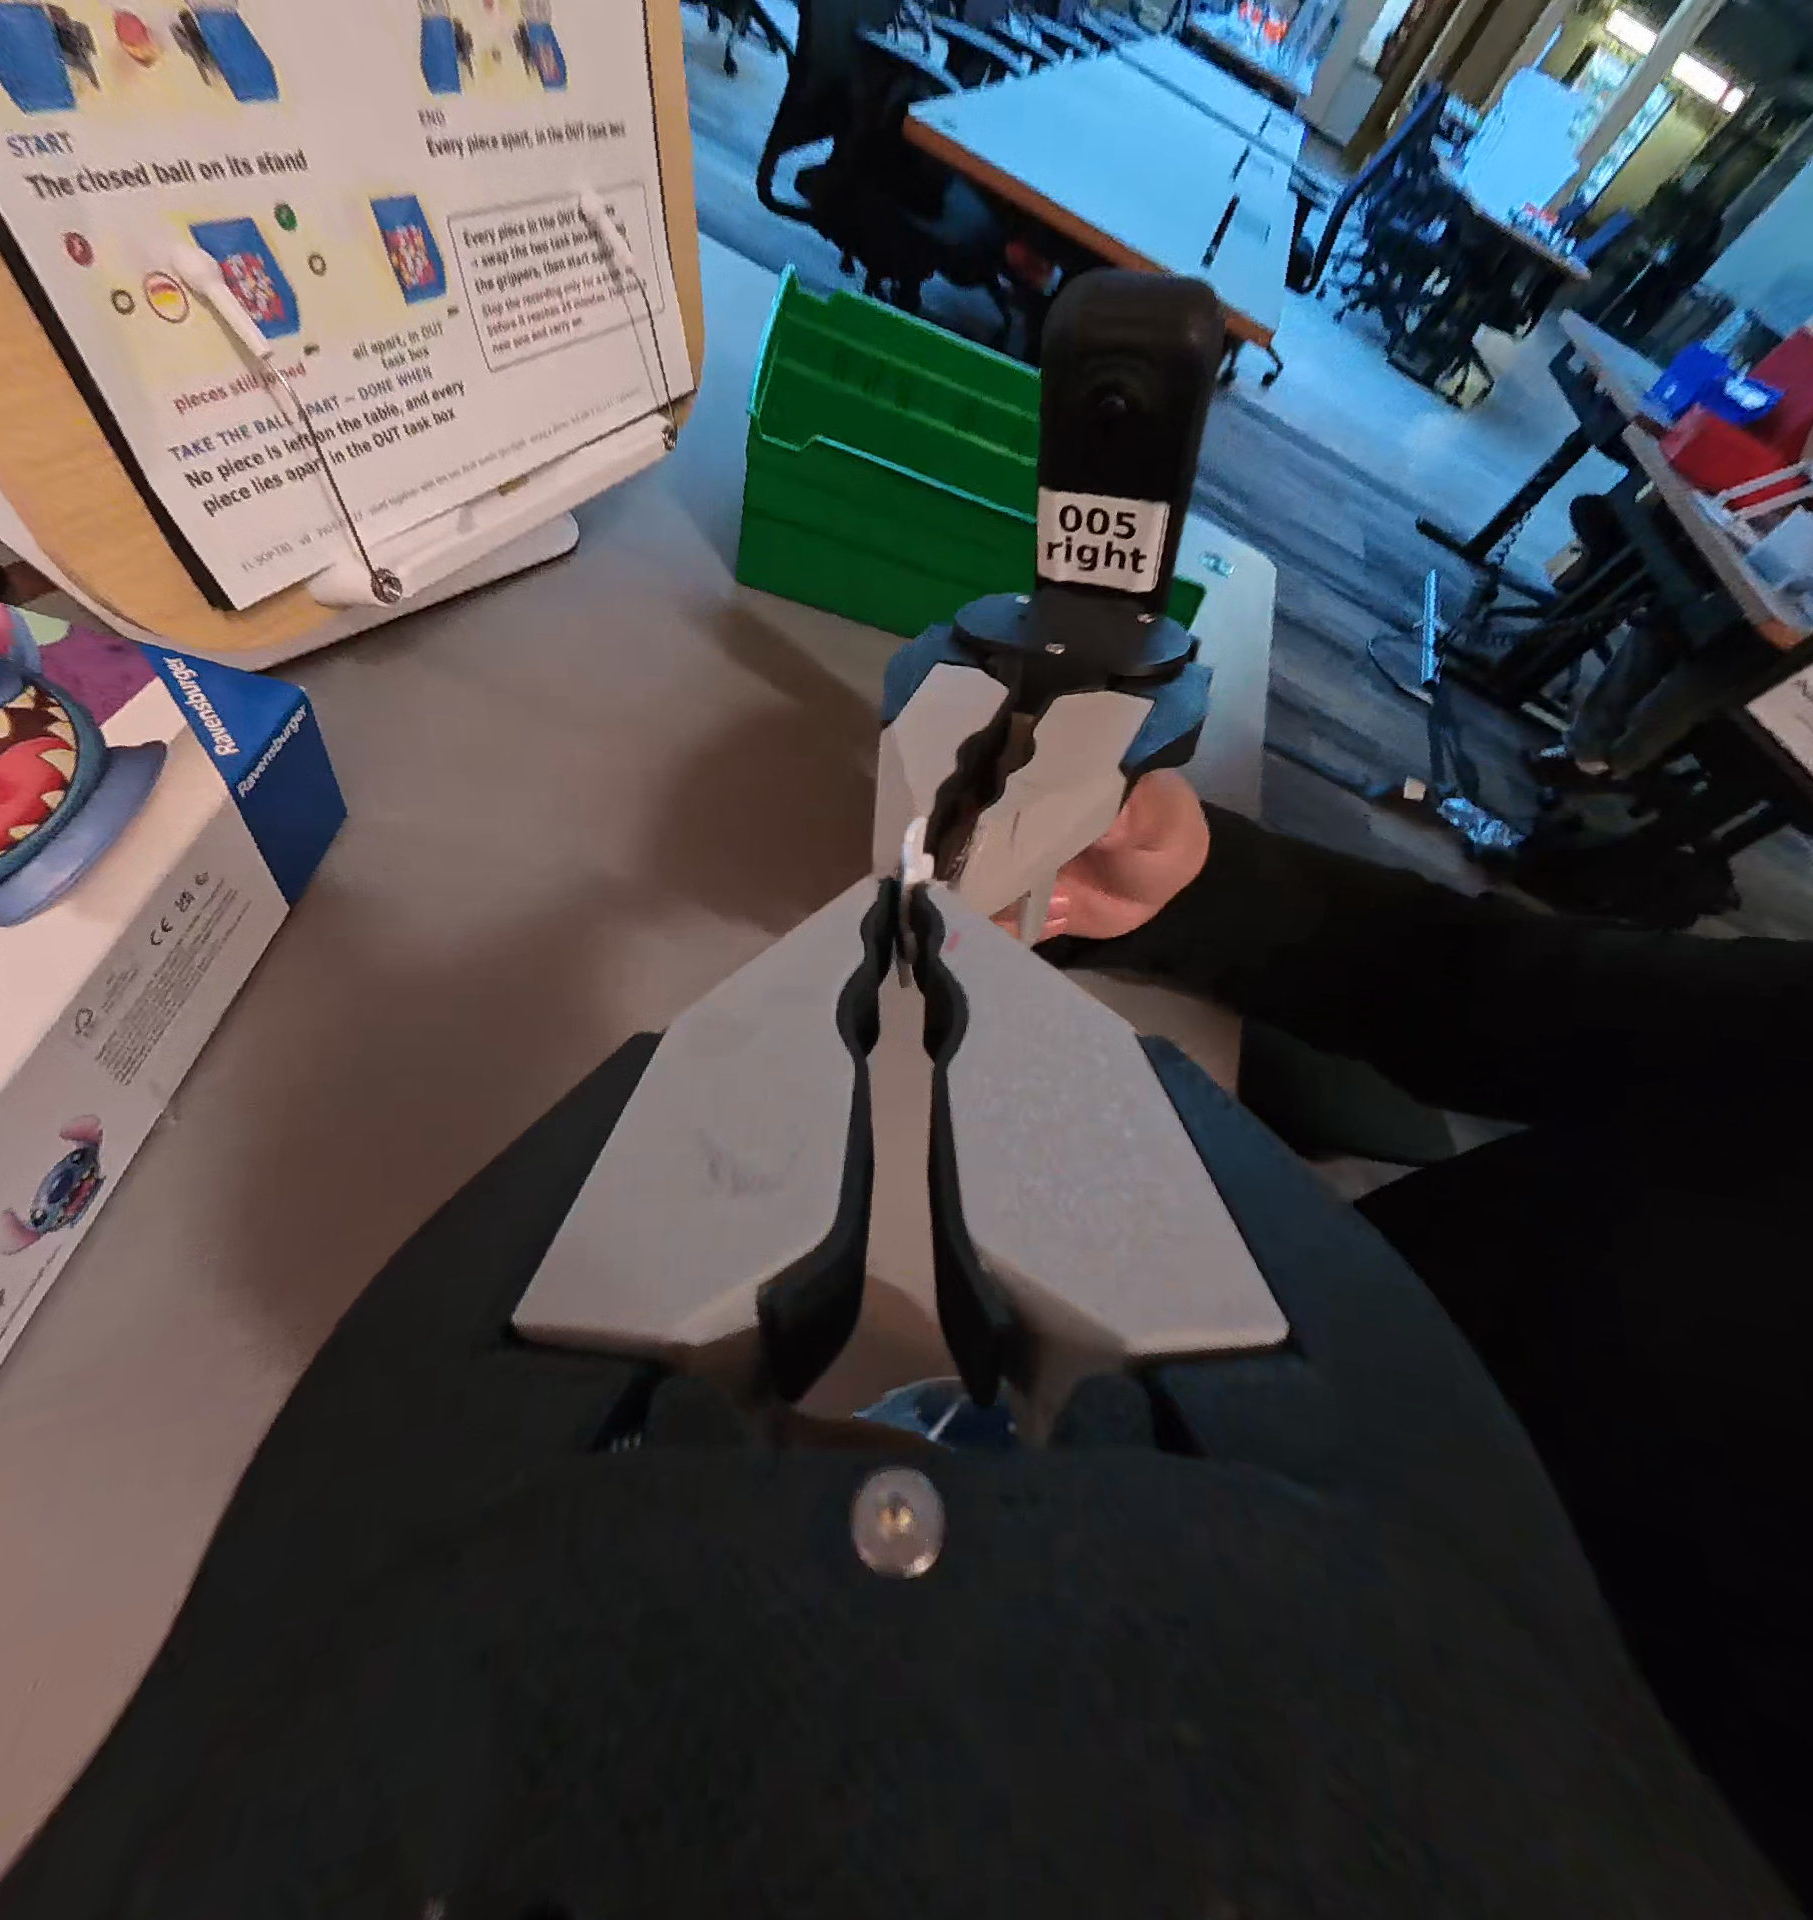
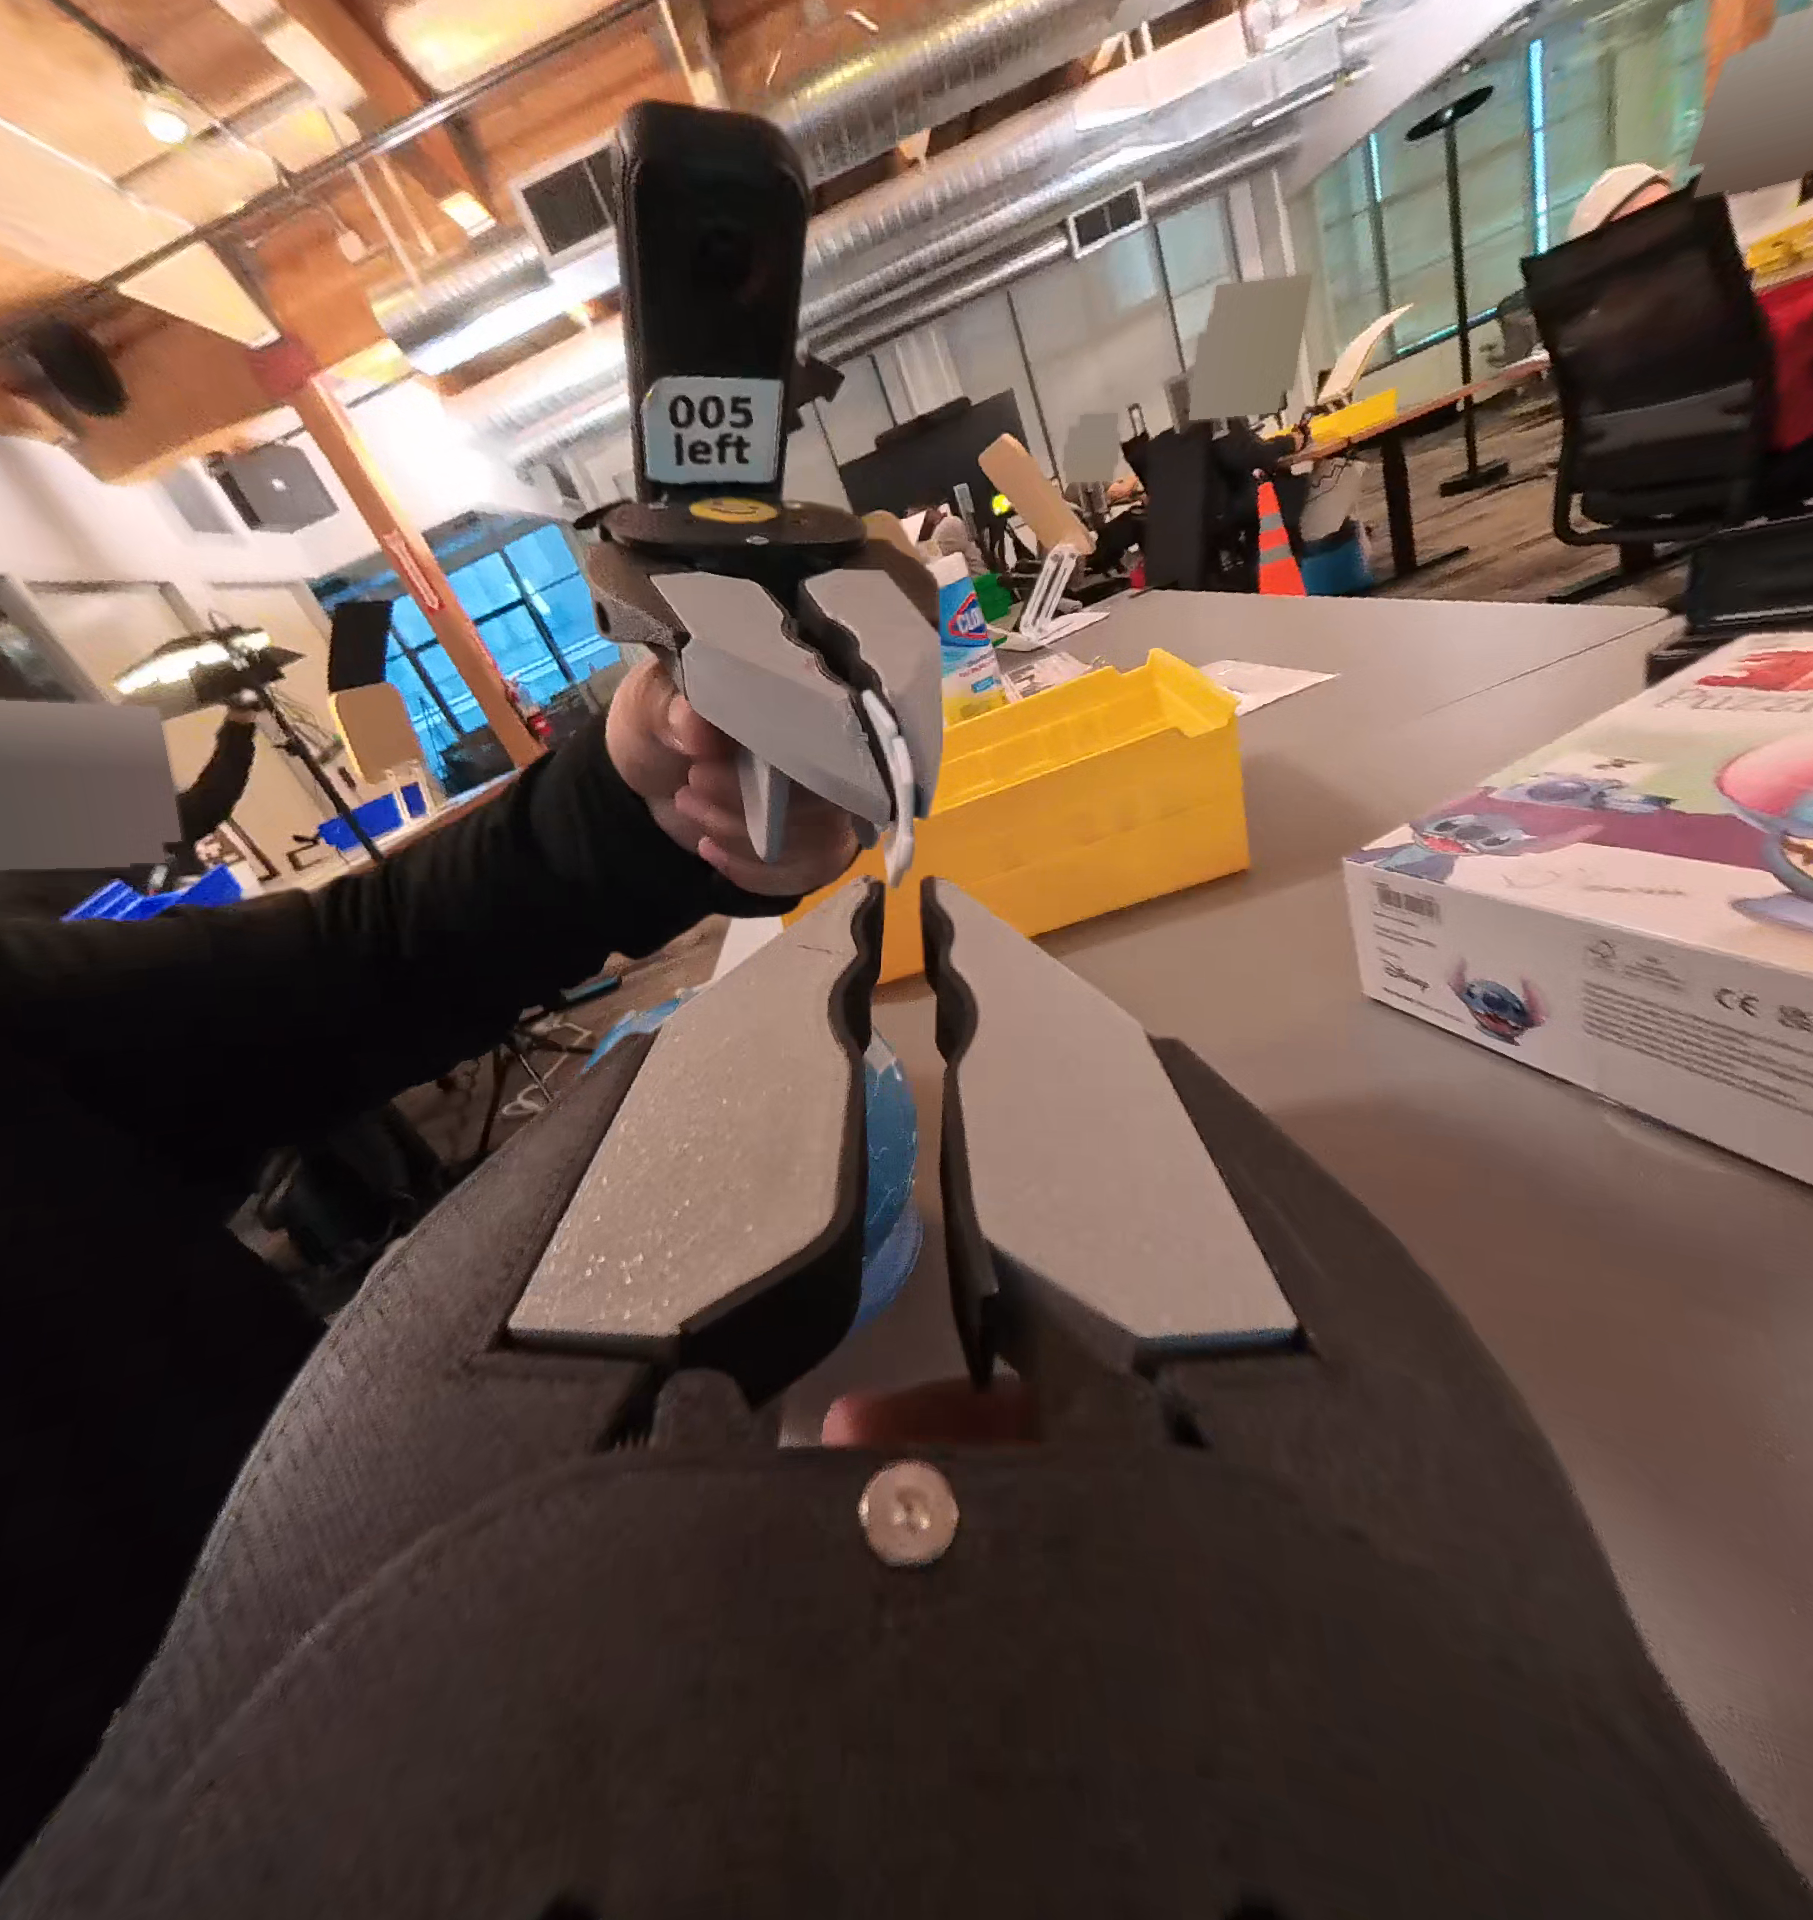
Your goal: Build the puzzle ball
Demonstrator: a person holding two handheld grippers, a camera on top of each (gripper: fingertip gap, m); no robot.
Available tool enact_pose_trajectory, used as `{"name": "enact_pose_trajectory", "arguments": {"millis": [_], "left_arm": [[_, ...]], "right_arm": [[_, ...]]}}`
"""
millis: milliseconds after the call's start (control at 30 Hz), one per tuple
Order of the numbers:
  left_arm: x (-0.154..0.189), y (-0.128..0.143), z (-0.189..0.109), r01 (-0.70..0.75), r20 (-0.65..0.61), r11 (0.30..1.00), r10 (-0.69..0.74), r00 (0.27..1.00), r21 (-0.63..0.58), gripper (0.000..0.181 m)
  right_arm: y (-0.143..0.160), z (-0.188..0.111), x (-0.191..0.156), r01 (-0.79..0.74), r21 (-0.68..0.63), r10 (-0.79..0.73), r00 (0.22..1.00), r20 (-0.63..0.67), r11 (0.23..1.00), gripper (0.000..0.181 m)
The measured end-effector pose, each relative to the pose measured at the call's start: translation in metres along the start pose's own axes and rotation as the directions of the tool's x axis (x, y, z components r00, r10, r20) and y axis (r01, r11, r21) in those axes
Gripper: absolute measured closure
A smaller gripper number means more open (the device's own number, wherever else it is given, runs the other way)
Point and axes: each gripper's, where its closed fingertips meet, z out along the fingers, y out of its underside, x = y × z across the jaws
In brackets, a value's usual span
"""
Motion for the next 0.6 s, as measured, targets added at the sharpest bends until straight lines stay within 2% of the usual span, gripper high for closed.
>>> {"name": "enact_pose_trajectory", "arguments": {"millis": [133,300,400,467,600], "left_arm": [[0.004,0.002,-0.012,0.022,0.007,0.997,-0.022,1.000,0.069,0.181],[0.003,0.007,-0.033,0.069,0.023,0.992,-0.072,0.997,0.108,0.180],[-0.005,0.016,-0.049,0.066,0.094,0.994,-0.075,0.993,0.090,0.173],[-0.011,0.017,-0.062,0.052,0.143,0.991,-0.070,0.987,0.127,0.170],[-0.017,0.022,-0.082,0.074,0.160,0.982,-0.103,0.982,0.175,0.170]], "right_arm": [[-0.001,0.015,-0.014,-0.041,-0.011,0.042,0.995,0.089,0.999,0.176],[-0.002,0.035,-0.017,-0.001,-0.055,0.006,0.996,0.091,0.998,0.181],[-0.002,0.046,-0.015,0.069,-0.130,-0.063,0.997,0.050,0.989,0.181],[-0.003,0.051,-0.013,0.111,-0.202,-0.108,0.994,0.027,0.973,0.181],[0.001,0.063,-0.013,0.150,-0.358,-0.152,0.988,0.020,0.922,0.181]]}}
